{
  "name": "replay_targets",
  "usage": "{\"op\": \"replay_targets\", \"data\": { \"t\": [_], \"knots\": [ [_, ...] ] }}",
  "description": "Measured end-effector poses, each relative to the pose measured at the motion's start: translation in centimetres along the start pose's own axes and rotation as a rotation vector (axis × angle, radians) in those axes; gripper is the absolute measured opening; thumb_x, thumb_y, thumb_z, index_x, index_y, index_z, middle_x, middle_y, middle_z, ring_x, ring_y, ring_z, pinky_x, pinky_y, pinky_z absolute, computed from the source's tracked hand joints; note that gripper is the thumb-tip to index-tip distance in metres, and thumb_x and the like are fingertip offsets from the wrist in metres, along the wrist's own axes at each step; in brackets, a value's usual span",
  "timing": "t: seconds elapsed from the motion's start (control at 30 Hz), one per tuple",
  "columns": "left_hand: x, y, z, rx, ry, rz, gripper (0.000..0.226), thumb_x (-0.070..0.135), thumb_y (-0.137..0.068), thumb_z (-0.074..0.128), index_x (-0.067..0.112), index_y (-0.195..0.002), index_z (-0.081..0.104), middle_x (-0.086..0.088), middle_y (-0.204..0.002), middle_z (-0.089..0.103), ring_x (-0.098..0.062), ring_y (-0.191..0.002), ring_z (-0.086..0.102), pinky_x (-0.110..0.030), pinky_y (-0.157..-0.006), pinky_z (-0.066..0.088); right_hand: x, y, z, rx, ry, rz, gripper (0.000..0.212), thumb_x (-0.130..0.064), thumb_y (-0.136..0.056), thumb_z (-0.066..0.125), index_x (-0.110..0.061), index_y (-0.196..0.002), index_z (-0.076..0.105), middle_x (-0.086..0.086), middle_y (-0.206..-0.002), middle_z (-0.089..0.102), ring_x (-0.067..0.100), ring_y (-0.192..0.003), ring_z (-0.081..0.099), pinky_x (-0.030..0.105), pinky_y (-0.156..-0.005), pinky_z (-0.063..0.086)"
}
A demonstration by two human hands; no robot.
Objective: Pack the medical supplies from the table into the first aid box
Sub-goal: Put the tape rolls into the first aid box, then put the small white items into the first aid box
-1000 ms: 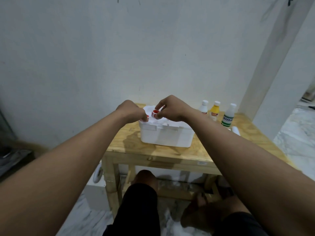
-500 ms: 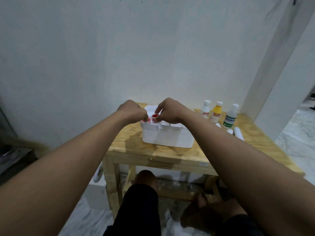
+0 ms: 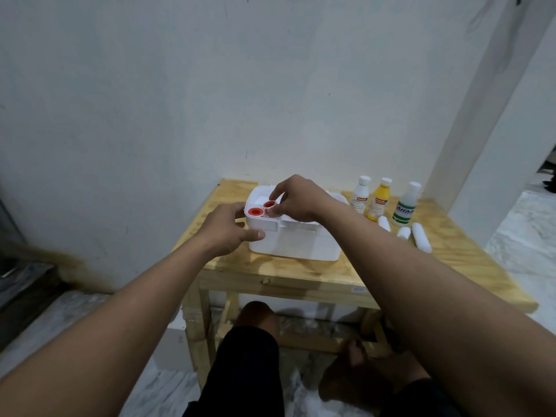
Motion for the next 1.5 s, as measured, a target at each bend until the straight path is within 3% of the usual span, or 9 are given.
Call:
{"op": "replay_targets", "data": {
  "t": [0.07,0.23,0.4,0.53,0.6,0.8,1.1,1.33,1.5],
  "knots": [
    [0.0,0.1,0.2,0.014,0.01,0.016,0.059,0.013,-0.079,0.084,0.02,-0.133,0.064,0.005,-0.131,0.066,-0.015,-0.121,0.059,-0.031,-0.091,0.046,0.2,0.1,0.1,-0.013,0.003,0.003,0.043,-0.04,-0.079,0.081,-0.021,-0.116,0.073,0.002,-0.108,0.07,0.02,-0.1,0.061,0.031,-0.079,0.044],
    [-0.4,0.2,0.2,0.062,0.037,0.002,0.065,0.012,-0.077,0.085,0.017,-0.137,0.059,0.001,-0.131,0.066,-0.018,-0.122,0.061,-0.041,-0.097,0.054,0.1,0.4,0.2,-0.036,0.007,0.013,0.042,-0.041,-0.081,0.077,-0.019,-0.117,0.073,0.004,-0.114,0.07,0.022,-0.106,0.061,0.029,-0.079,0.043],
    [-0.6,0.1,0.5,0.084,0.021,0.006,0.071,0.01,-0.08,0.083,0.018,-0.143,0.053,-0.001,-0.137,0.063,-0.012,-0.111,0.06,-0.022,-0.076,0.051,-0.2,0.5,-0.3,-0.025,-0.006,0.023,0.034,-0.029,-0.086,0.071,-0.014,-0.116,0.074,0.005,-0.119,0.07,0.023,-0.106,0.06,0.03,-0.08,0.045],
    [-0.7,0.1,0.2,0.076,-0.036,-0.071,0.092,-0.002,-0.079,0.076,0.022,-0.156,0.033,-0.007,-0.15,0.051,-0.027,-0.123,0.06,-0.038,-0.089,0.055,0.2,1.0,-1.2,0.019,-0.017,0.023,0.041,-0.03,-0.089,0.065,-0.014,-0.127,0.067,0.006,-0.124,0.066,0.025,-0.115,0.06,0.029,-0.082,0.042],
    [0.2,0.1,-0.3,0.129,-0.086,-0.075,0.09,0.003,-0.082,0.069,0.023,-0.159,0.026,-0.009,-0.154,0.045,-0.029,-0.131,0.052,-0.041,-0.098,0.051,0.7,1.3,-2.1,0.047,-0.023,0.025,0.043,-0.032,-0.09,0.062,-0.015,-0.129,0.064,0.006,-0.128,0.065,0.025,-0.117,0.059,0.03,-0.086,0.044],
    [7.1,1.0,0.1,0.342,-0.289,0.143,0.073,0.004,-0.084,0.055,0.019,-0.154,0.038,-0.006,-0.156,0.043,-0.027,-0.143,0.038,-0.036,-0.113,0.034,3.5,2.8,-5.7,0.131,0.007,0.073,0.038,-0.031,-0.095,0.056,-0.018,-0.13,0.062,0.005,-0.13,0.064,0.025,-0.119,0.058,0.032,-0.091,0.045],
    [15.8,-0.1,9.5,0.2,-0.399,0.458,0.053,0.019,-0.095,0.055,0.018,-0.148,0.048,-0.004,-0.151,0.049,-0.022,-0.141,0.042,-0.034,-0.114,0.033,11.5,7.6,-10.3,0.196,0.093,0.256,0.046,-0.008,-0.089,0.043,-0.019,-0.13,0.063,0.004,-0.136,0.059,0.023,-0.126,0.054,0.035,-0.101,0.046],
    [18.5,-1.7,17.1,0.071,-0.446,0.497,0.047,0.022,-0.095,0.054,0.02,-0.141,0.055,-0.006,-0.137,0.06,-0.025,-0.127,0.054,-0.038,-0.099,0.046,18.2,10.4,-11.2,0.223,0.075,0.355,0.04,-0.009,-0.091,0.048,-0.018,-0.126,0.065,0.005,-0.132,0.063,0.023,-0.118,0.059,0.031,-0.094,0.048],
    [18.1,-3.1,21.2,-0.019,-0.509,0.439,0.045,0.022,-0.094,0.053,0.021,-0.139,0.057,-0.005,-0.133,0.065,-0.027,-0.123,0.057,-0.04,-0.095,0.051,21.4,11.3,-11.1,0.213,0.083,0.392,0.044,-0.004,-0.089,0.047,-0.013,-0.129,0.064,0.009,-0.137,0.058,0.026,-0.123,0.056,0.027,-0.092,0.044]
  ]
}}
Point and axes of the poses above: each hand's wrist, its own y-axis away from the middle knuckle, its own z-axis out of the palm, x = y × z, the point moved 5 cm from there along -y, towards the middle knuckle
